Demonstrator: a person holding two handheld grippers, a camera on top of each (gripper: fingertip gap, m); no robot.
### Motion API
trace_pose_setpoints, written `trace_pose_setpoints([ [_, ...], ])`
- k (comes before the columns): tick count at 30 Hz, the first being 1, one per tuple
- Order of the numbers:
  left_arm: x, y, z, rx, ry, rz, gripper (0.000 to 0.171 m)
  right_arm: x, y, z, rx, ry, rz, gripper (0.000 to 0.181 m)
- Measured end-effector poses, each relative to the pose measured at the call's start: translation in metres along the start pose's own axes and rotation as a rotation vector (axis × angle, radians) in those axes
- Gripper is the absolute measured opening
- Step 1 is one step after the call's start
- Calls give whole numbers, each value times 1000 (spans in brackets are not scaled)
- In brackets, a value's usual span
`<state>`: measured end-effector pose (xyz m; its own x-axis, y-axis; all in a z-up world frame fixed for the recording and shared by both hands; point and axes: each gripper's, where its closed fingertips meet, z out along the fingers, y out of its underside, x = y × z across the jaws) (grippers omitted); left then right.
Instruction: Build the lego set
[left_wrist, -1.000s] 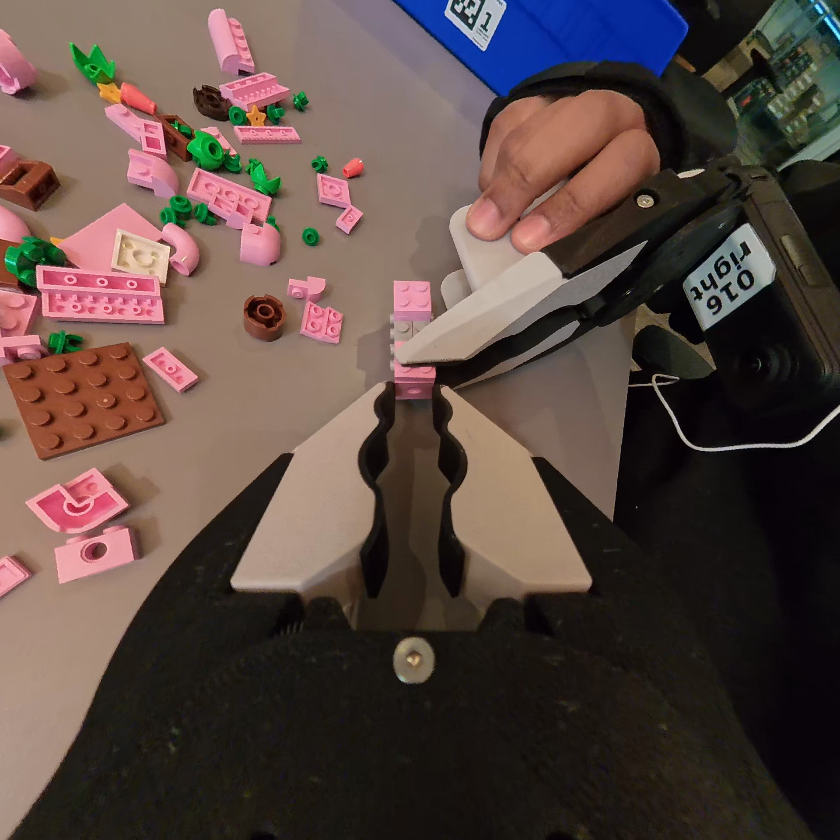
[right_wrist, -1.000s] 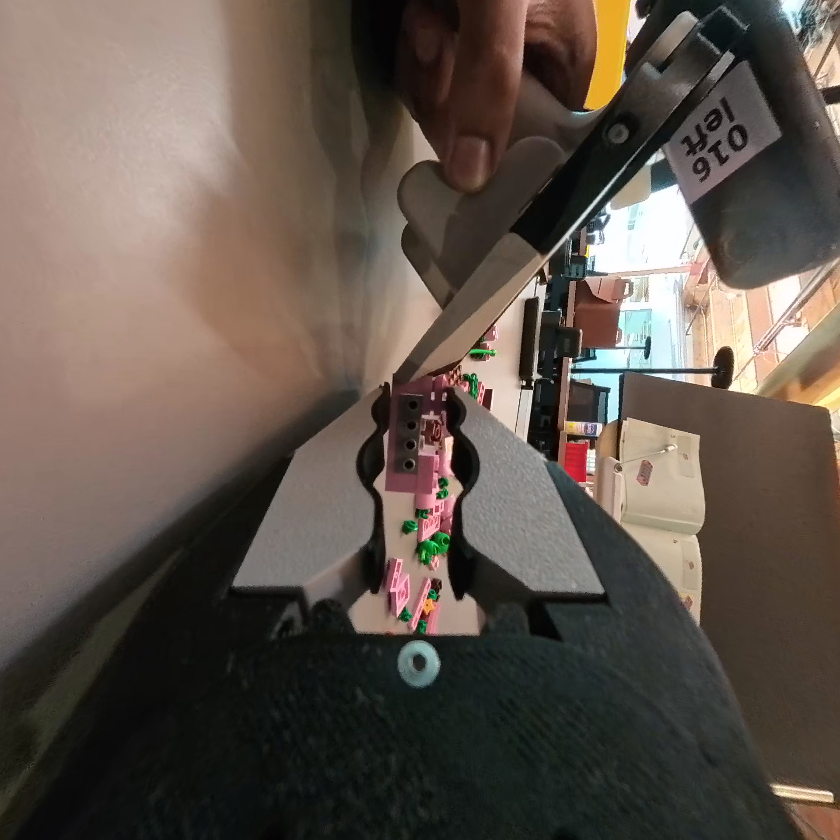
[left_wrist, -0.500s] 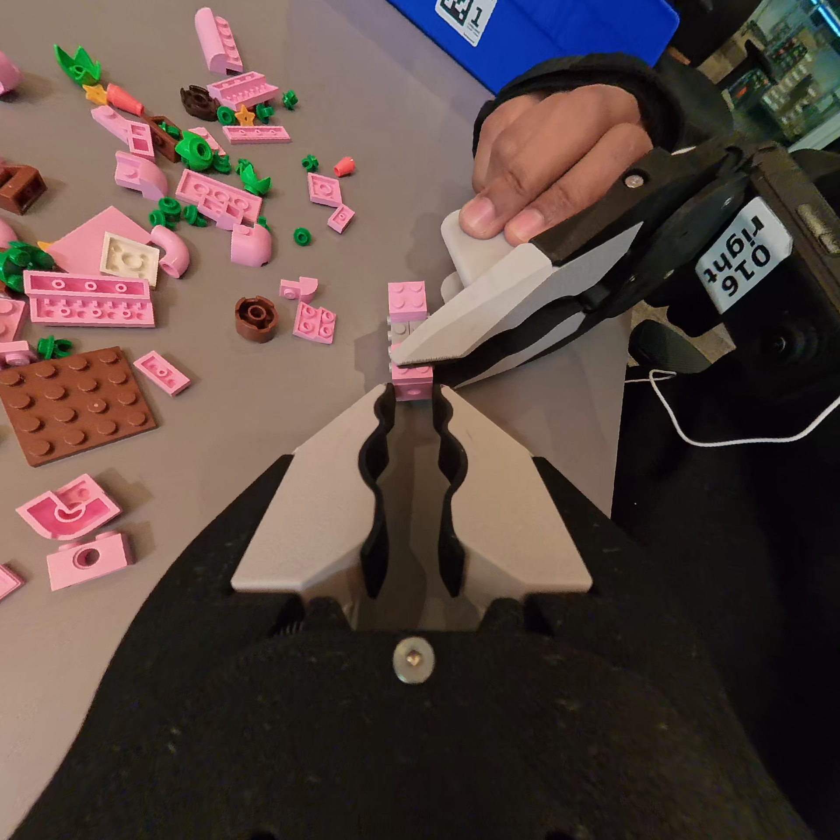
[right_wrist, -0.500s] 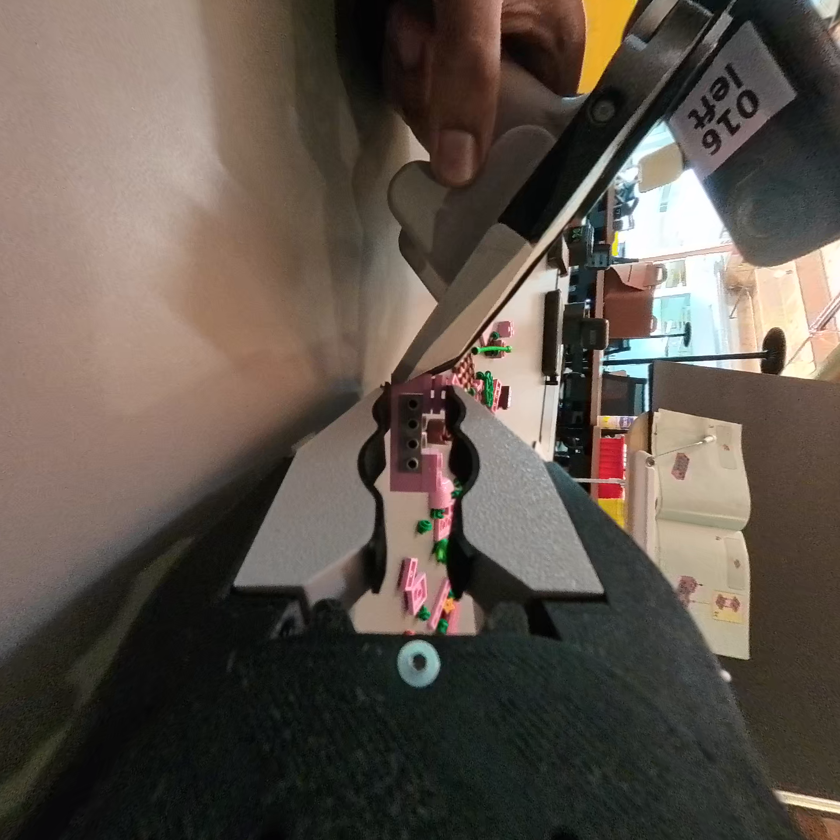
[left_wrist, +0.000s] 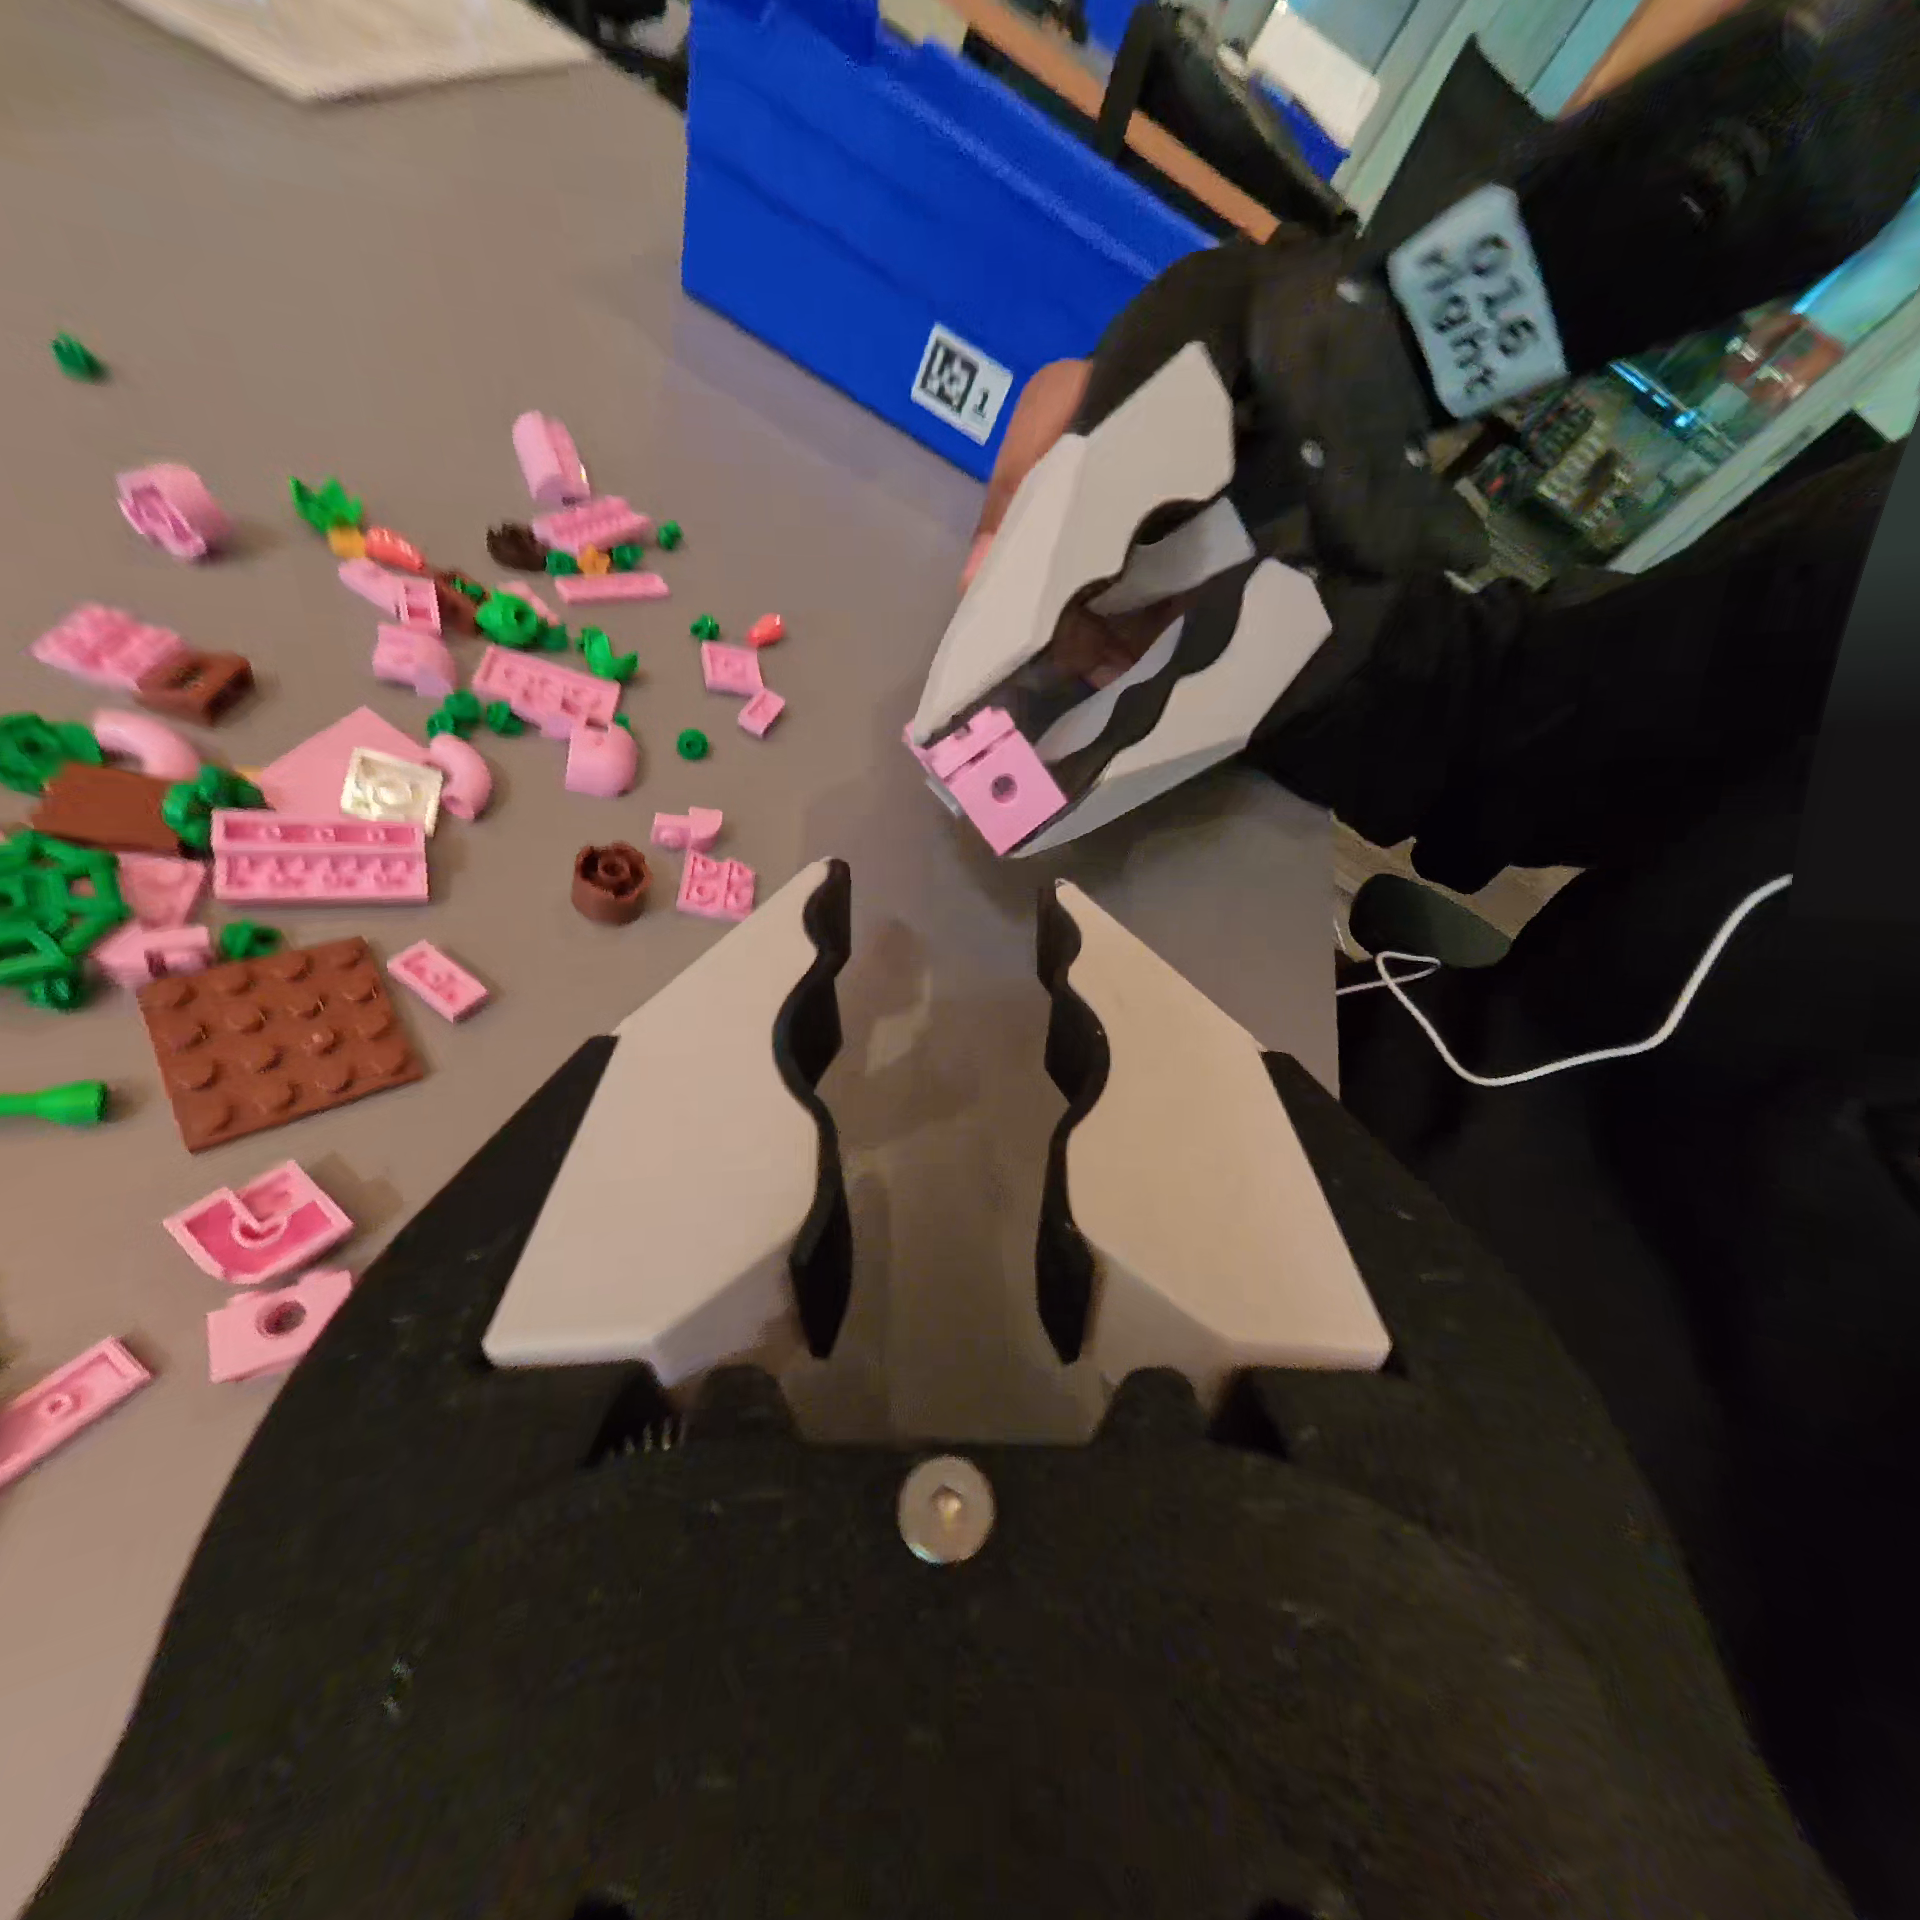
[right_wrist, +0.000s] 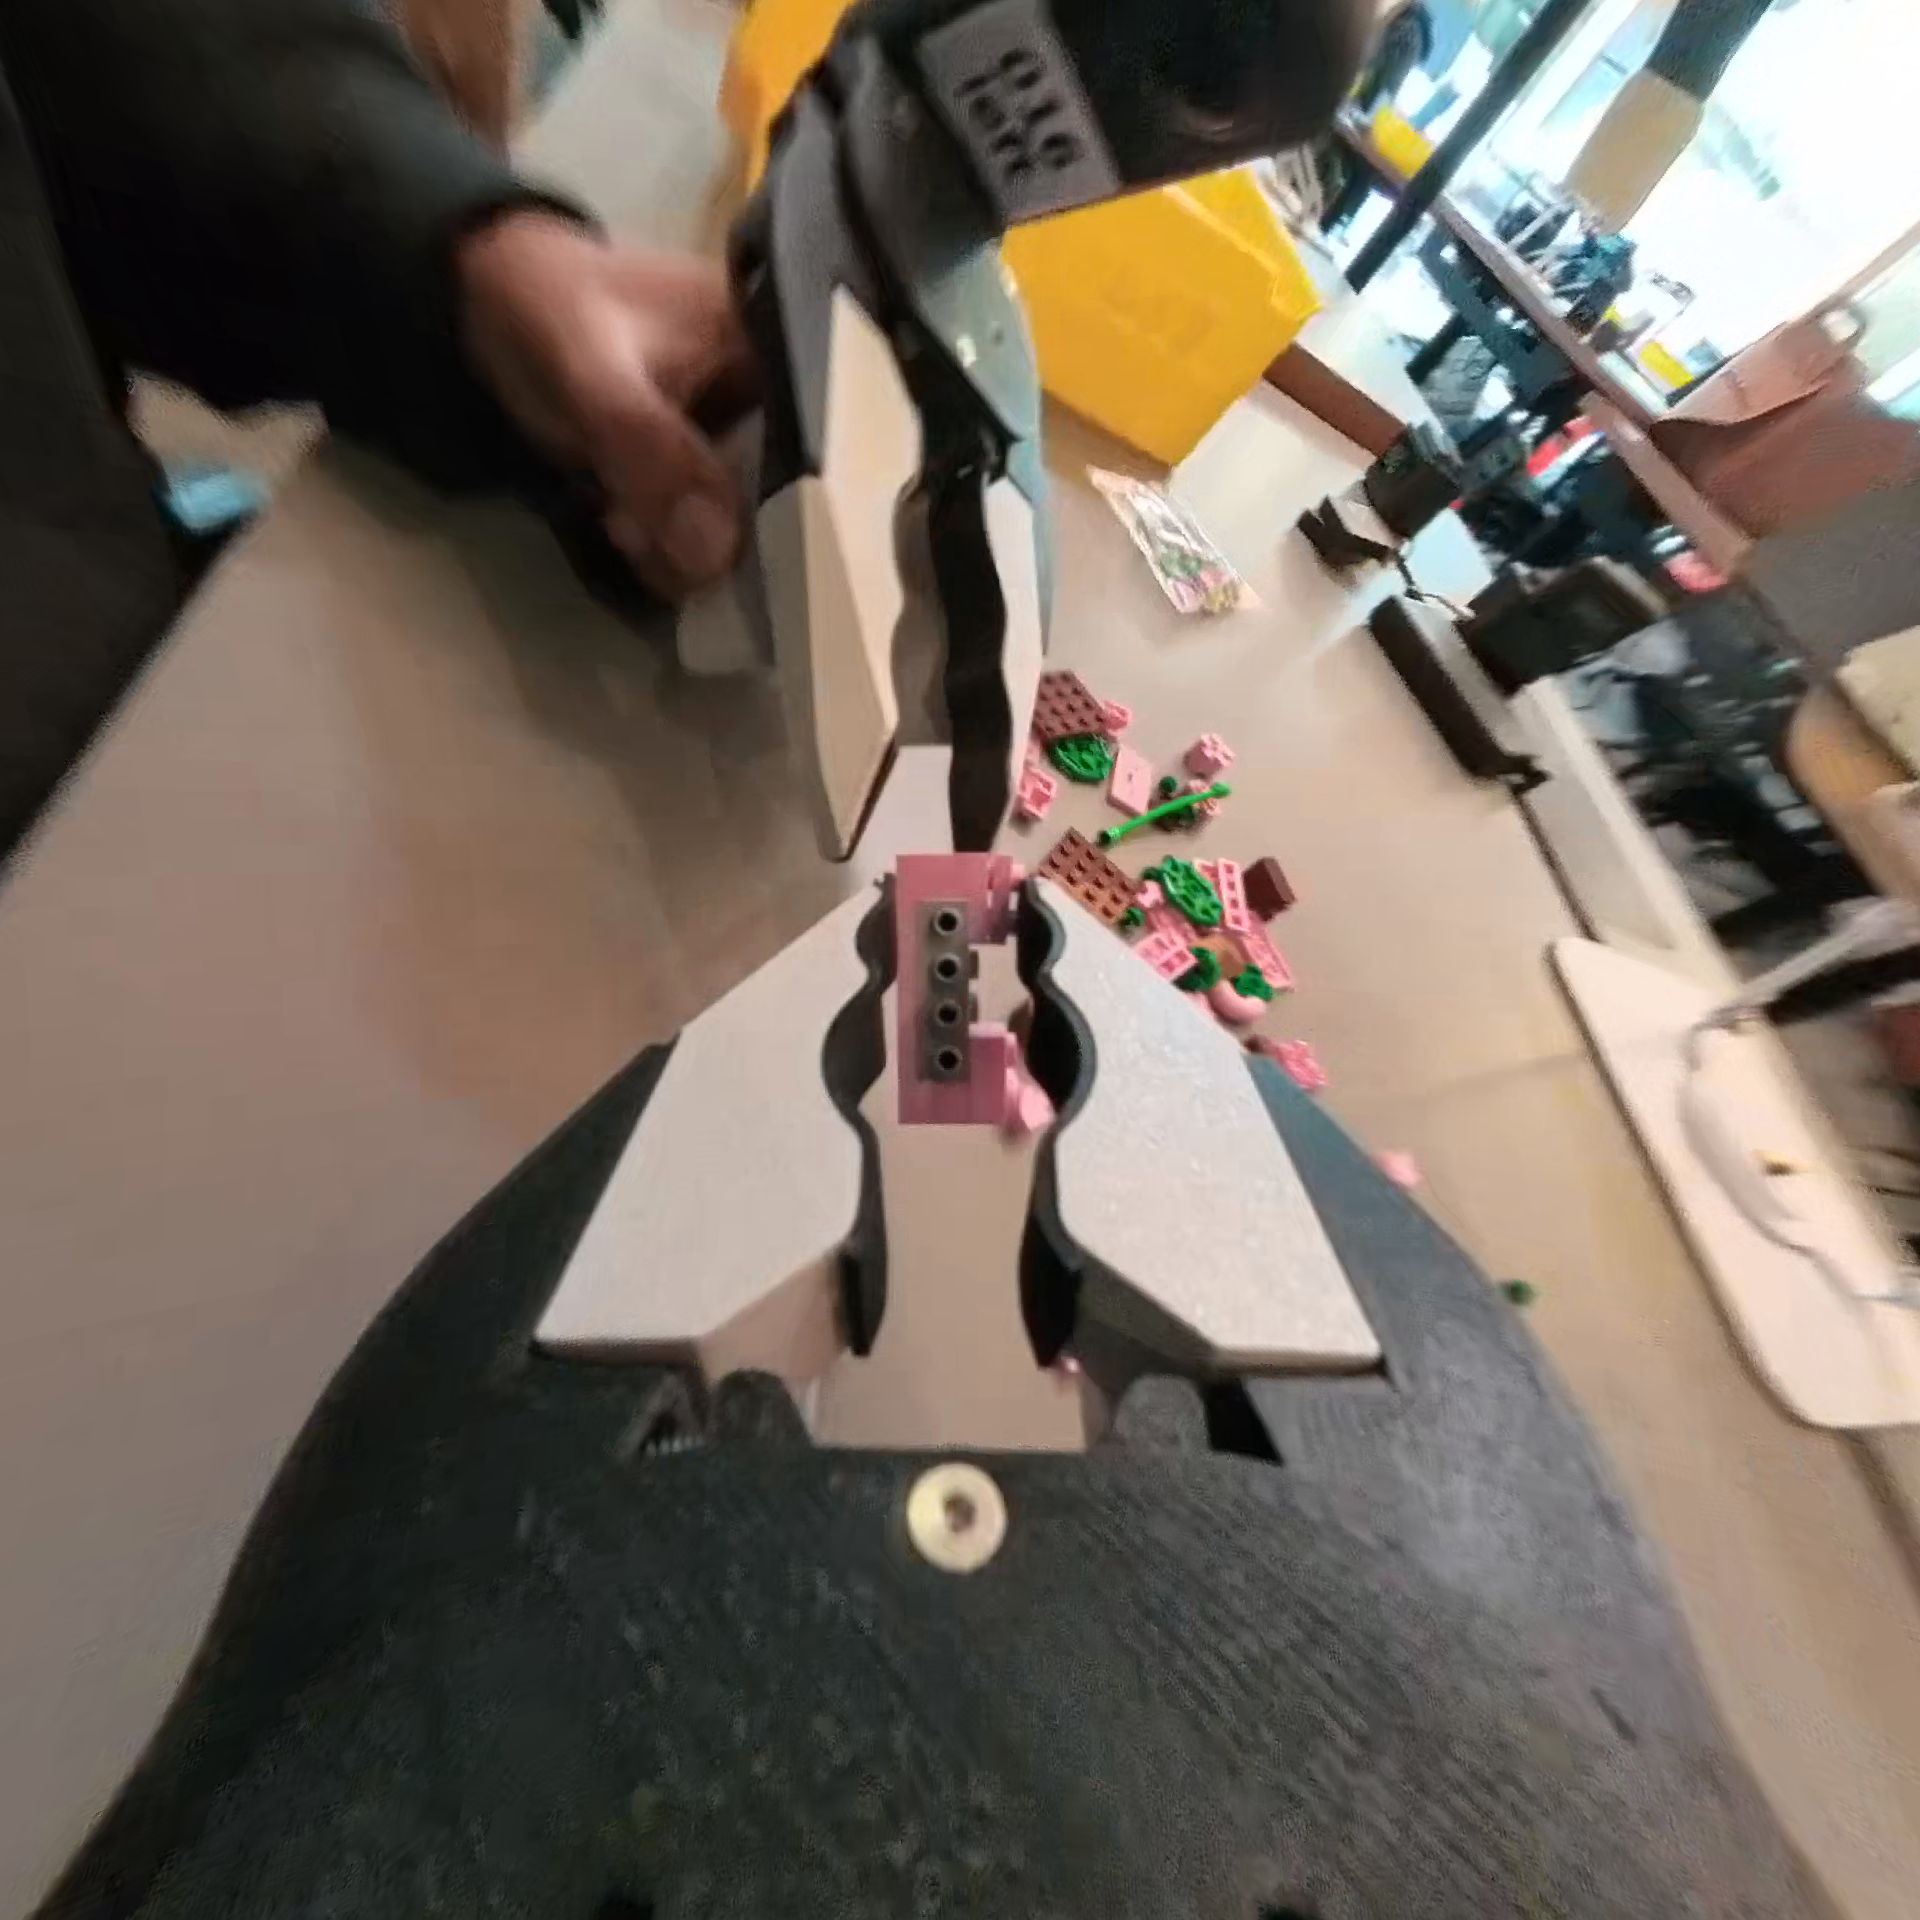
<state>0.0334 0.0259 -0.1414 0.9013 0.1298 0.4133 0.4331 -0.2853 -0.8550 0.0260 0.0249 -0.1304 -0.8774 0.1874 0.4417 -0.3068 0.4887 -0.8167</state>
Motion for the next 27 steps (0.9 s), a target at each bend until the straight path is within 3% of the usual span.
trace_pose_setpoints([
  [5, 18, -24, -12, 149, -7, 178, 35, -1, -22, -12, 184, -150, 261, 22],
  [9, 32, -27, -14, 177, 51, 222, 33, -6, -32, -16, 262, -244, 362, 22],
  [14, 40, -26, -15, 182, 80, 256, 18, -14, -35, -14, 272, -299, 385, 22],
  [21, 38, -24, -14, 174, 85, 241, 25, -14, -36, -15, 293, -327, 423, 22],
  [27, 40, -22, -12, 158, 64, 283, 19, -17, -36, -14, 290, -338, 423, 22],
])
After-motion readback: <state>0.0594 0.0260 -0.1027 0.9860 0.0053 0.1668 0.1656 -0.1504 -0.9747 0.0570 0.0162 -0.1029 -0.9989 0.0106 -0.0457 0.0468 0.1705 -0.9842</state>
